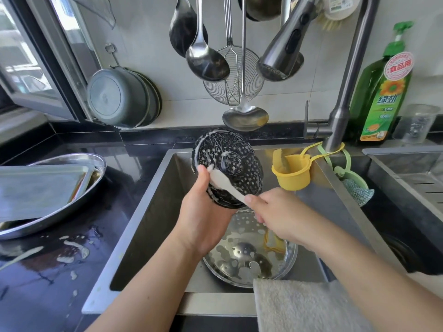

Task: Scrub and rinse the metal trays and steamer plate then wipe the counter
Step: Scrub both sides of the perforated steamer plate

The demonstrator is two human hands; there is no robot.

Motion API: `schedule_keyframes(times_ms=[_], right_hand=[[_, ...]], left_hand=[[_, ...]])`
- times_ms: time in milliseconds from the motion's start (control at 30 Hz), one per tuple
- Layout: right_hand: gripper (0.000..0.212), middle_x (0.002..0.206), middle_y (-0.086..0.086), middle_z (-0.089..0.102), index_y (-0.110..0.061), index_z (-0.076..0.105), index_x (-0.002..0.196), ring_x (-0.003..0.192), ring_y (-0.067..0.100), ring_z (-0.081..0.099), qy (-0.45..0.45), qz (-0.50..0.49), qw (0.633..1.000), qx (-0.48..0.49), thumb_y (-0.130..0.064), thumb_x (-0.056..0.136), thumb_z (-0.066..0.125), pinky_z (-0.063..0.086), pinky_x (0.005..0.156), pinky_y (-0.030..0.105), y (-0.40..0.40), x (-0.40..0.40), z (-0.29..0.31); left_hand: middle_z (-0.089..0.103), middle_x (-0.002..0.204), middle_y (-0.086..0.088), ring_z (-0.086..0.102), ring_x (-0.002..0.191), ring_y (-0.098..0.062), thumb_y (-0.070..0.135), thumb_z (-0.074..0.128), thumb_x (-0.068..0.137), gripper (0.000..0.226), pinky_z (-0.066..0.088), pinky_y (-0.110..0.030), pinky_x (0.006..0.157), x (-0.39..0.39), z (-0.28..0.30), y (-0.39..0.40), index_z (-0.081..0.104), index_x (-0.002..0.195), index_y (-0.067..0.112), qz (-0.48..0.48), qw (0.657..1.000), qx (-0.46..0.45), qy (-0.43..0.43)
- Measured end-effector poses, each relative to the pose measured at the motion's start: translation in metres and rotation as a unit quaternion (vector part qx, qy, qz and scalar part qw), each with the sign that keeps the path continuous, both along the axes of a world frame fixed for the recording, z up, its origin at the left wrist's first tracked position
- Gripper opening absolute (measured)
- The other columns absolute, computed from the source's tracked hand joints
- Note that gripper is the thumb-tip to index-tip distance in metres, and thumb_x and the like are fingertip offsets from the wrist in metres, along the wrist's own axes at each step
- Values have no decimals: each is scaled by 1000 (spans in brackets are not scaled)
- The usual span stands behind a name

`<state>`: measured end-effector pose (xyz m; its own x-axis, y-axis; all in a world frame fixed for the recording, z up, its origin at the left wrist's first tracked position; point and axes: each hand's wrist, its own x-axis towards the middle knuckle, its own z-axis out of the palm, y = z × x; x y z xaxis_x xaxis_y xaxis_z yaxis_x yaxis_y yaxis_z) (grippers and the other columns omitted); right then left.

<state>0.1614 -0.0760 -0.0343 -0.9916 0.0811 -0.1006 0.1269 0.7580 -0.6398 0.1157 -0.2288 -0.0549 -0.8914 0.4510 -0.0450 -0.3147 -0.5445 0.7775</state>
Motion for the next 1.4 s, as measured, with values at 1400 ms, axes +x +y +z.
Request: schedule_keyframes(times_ms=[1400], right_hand=[[57,61,4,54,-2,62,77,60,21,50,64,-50,997,18,-49,104,44,37,60,33,20,-6,4]], left_hand=[[55,153,-9,51,141,-38,62,21,108,64,31,-62,121,-3,2,-4,43,156,25,17,1000,9,-4]])
